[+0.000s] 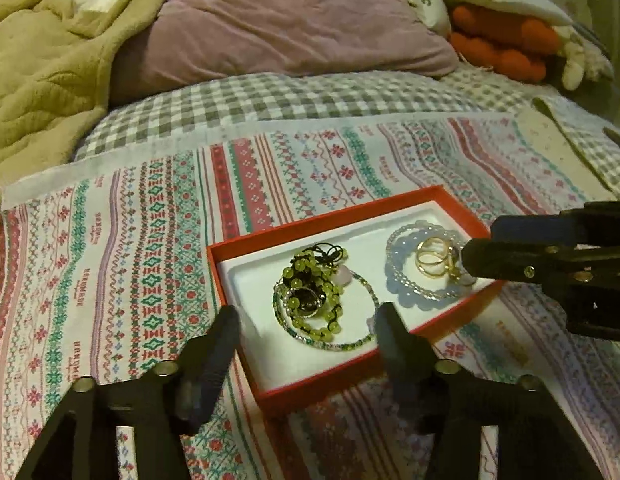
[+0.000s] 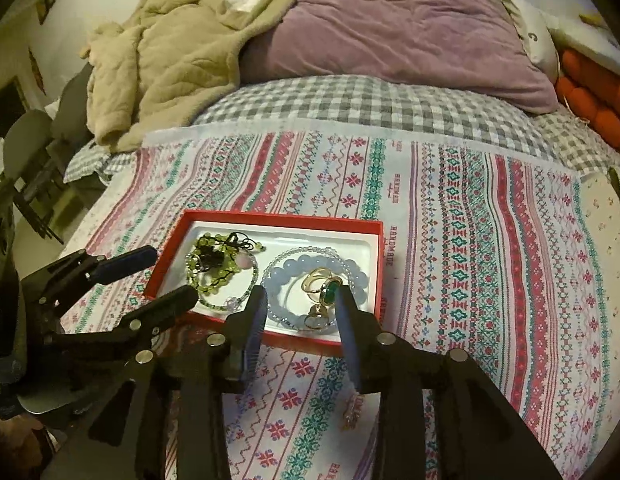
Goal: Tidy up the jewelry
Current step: 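Open both tools to drop the earrings into the box, then move both open tools back to the remaining gold earrings on the cloth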
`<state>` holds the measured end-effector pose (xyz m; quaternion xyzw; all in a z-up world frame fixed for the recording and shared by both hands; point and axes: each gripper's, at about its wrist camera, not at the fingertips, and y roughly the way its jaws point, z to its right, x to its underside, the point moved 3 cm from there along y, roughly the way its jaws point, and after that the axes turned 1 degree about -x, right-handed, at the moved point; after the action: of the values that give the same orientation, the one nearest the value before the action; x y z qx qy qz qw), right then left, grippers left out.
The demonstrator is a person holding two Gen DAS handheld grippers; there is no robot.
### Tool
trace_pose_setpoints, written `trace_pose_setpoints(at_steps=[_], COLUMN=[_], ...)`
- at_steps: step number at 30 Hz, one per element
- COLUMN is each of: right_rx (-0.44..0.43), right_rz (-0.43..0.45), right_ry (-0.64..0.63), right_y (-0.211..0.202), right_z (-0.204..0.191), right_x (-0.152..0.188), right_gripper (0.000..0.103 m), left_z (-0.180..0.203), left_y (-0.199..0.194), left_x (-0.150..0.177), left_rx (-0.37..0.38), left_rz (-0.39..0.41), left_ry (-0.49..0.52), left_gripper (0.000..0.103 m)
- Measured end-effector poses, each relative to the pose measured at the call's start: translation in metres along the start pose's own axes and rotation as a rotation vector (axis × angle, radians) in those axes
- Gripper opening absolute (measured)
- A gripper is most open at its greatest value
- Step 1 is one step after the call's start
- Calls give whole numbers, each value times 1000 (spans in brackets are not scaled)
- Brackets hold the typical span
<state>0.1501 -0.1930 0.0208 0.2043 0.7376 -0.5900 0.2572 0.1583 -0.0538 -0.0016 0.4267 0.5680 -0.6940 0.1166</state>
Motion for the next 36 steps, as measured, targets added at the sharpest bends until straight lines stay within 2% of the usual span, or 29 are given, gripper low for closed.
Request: trace_pose_setpoints(at_steps=[3, 5, 10, 15, 25, 36], right_rx=[8, 15, 40, 55, 79, 99], right_rz=[7, 9, 1, -44, -110, -181], right_ry=[9, 20, 37, 39, 42, 23], right_y=[-9, -14, -24, -27, -32, -22], right_z=[2, 5, 10, 12, 14, 11], right_x=[3, 6, 20, 38, 72, 107], right_gripper=[49, 54, 63, 63, 64, 64], left_z=[0, 0, -1, -1, 5, 19], left_y=[-9, -15, -18, -22, -31, -19], left_x=[2, 7, 26, 44, 79, 110], left_rx=[-1, -10, -44, -76, -129, -106], left_rz=[3, 2, -67, -121, -197, -261], left_ry=[-5, -11, -28, -31, -48, -82], left_gripper=[79, 84, 88, 93, 97, 96])
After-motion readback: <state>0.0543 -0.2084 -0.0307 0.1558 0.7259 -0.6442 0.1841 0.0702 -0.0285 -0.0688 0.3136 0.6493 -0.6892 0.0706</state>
